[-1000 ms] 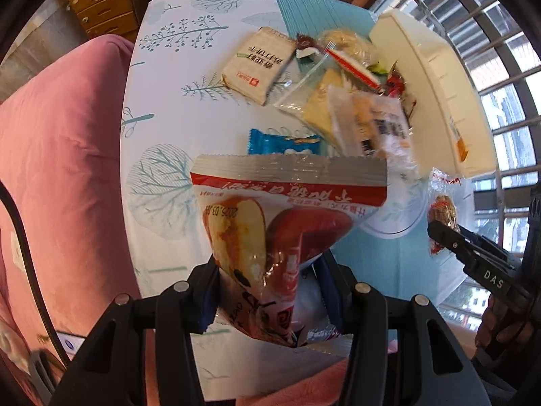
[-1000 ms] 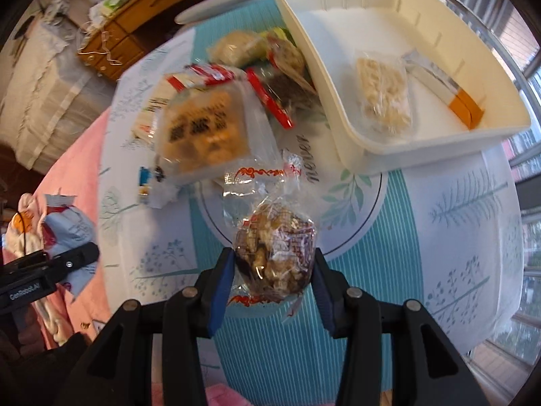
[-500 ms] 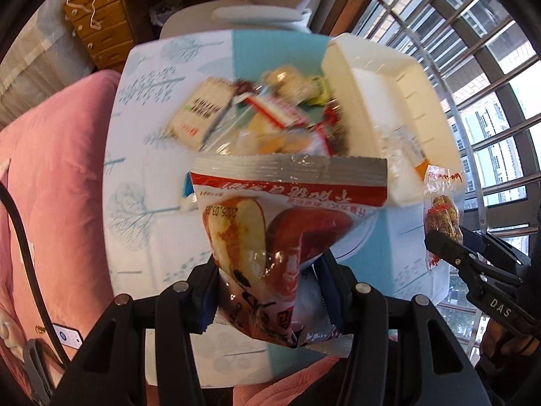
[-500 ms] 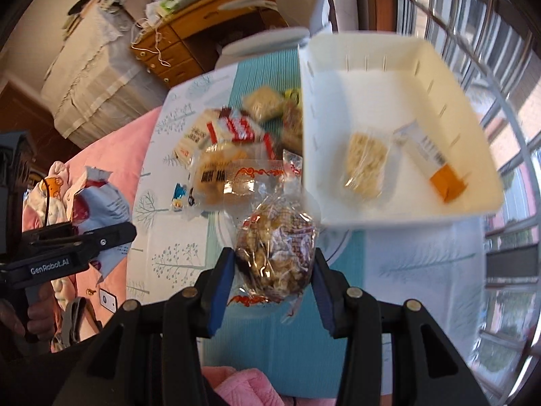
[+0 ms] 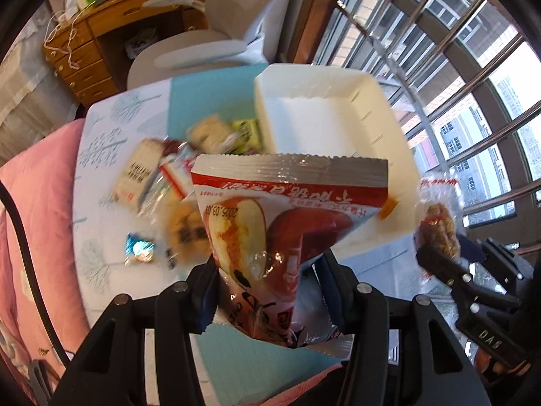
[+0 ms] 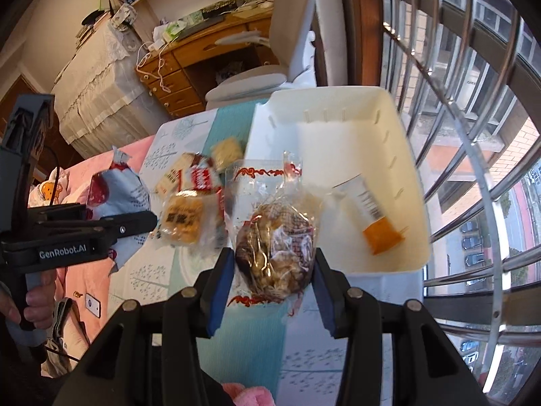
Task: Organize snacks
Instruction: 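Lower both bags into the white basket and open both tools, then move both tools back over the remaining snacks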
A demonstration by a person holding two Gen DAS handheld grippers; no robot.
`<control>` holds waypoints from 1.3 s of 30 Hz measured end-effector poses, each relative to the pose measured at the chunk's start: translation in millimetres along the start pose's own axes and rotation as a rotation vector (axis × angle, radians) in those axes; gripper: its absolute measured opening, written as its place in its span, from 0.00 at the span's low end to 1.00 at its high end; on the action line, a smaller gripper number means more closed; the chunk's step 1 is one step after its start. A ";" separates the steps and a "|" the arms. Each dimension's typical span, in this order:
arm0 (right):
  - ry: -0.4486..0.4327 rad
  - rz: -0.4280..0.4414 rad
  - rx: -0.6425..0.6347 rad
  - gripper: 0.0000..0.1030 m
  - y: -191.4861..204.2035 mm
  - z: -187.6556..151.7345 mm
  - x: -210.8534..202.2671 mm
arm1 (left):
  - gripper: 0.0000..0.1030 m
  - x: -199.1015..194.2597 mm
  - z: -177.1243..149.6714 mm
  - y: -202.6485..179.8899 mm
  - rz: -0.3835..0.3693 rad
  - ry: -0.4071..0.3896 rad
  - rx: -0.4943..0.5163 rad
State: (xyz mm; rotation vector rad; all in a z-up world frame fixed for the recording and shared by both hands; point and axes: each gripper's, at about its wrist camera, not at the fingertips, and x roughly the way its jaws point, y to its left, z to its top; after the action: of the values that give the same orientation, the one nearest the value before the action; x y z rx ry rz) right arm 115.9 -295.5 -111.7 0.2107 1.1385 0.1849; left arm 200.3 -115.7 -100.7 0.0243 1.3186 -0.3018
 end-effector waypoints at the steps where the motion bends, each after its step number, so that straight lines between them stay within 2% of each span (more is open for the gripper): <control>1: -0.001 0.000 0.006 0.44 -6.7 1.3 0.0 | 0.50 0.9 3.9 -5.5 -0.004 -0.004 0.000; 12: -0.014 0.006 0.063 0.47 -58.6 12.8 1.1 | 0.51 14.8 45.7 -65.9 -0.058 -0.025 0.015; 14: -0.018 0.017 0.075 0.49 -66.2 13.4 1.9 | 0.63 16.8 48.6 -72.3 -0.068 -0.025 0.014; 15: -0.019 0.022 0.086 0.50 -69.6 13.3 1.8 | 0.74 17.4 49.6 -74.8 -0.075 -0.025 0.009; 17: -0.019 0.030 0.103 0.56 -75.8 13.7 2.6 | 0.78 18.4 50.9 -78.8 -0.080 -0.021 0.006; 20: -0.021 0.036 0.118 0.60 -81.1 12.9 3.3 | 0.78 20.5 50.4 -78.3 -0.068 -0.012 0.002; 28: 0.002 0.065 0.128 0.61 -78.7 8.3 9.5 | 0.78 17.7 40.3 -60.9 -0.038 -0.002 -0.030; 39: 0.079 0.131 0.154 0.61 -53.5 -9.3 26.8 | 0.78 12.9 -4.5 -20.5 -0.011 0.036 -0.095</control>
State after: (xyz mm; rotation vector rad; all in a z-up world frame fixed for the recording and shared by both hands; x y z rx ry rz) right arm 120.4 -339.7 -152.9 0.4184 1.2193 0.2231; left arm 194.1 -137.1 -111.0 -0.0583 1.3683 -0.2487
